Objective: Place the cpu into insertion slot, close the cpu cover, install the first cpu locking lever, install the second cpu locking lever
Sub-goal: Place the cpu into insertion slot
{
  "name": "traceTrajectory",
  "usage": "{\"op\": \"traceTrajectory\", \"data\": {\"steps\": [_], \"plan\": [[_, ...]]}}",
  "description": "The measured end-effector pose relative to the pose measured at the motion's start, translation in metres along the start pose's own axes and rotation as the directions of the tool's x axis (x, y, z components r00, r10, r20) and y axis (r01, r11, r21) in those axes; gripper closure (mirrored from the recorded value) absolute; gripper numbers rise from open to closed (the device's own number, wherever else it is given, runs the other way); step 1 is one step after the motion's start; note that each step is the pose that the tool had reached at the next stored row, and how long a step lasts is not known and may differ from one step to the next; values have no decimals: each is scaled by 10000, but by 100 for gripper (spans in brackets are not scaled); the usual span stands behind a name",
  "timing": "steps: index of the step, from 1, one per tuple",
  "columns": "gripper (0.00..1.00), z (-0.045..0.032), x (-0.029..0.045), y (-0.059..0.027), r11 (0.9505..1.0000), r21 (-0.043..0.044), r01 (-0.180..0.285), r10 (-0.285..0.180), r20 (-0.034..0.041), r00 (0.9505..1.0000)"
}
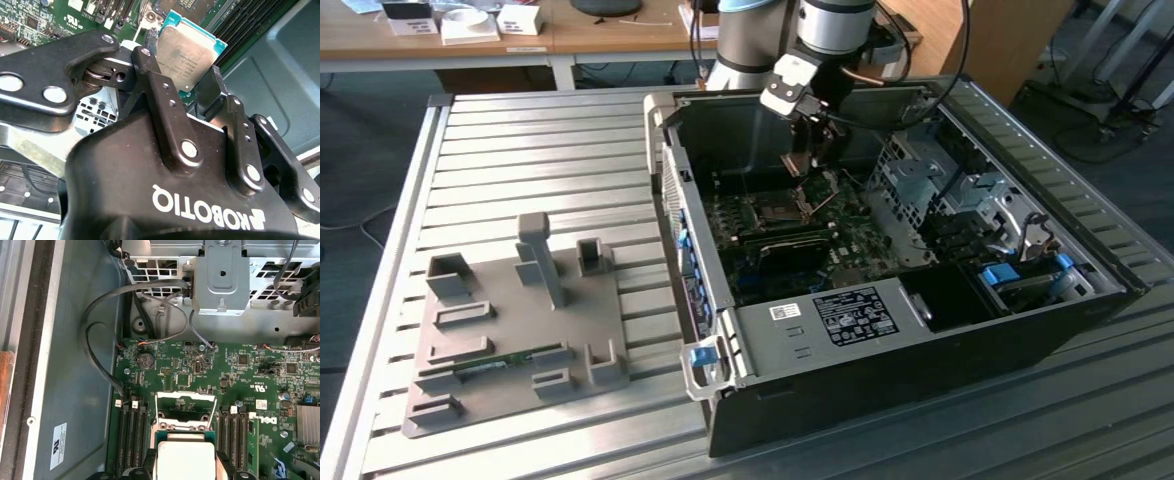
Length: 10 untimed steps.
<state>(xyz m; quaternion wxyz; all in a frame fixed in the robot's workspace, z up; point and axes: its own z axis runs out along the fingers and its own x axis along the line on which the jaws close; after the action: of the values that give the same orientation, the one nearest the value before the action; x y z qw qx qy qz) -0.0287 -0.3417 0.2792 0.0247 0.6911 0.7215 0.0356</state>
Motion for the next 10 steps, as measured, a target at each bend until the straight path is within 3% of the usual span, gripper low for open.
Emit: {"op": "traceTrajectory", "data": {"steps": [2, 5, 10], "plan": [[46, 0, 0, 0, 10000, 7, -3, 3, 1, 10000], [46, 0, 0, 0, 9999, 112, -5, 5, -3, 10000], [46, 1, 0, 0, 9999, 116, -5, 5, -3, 10000]]}}
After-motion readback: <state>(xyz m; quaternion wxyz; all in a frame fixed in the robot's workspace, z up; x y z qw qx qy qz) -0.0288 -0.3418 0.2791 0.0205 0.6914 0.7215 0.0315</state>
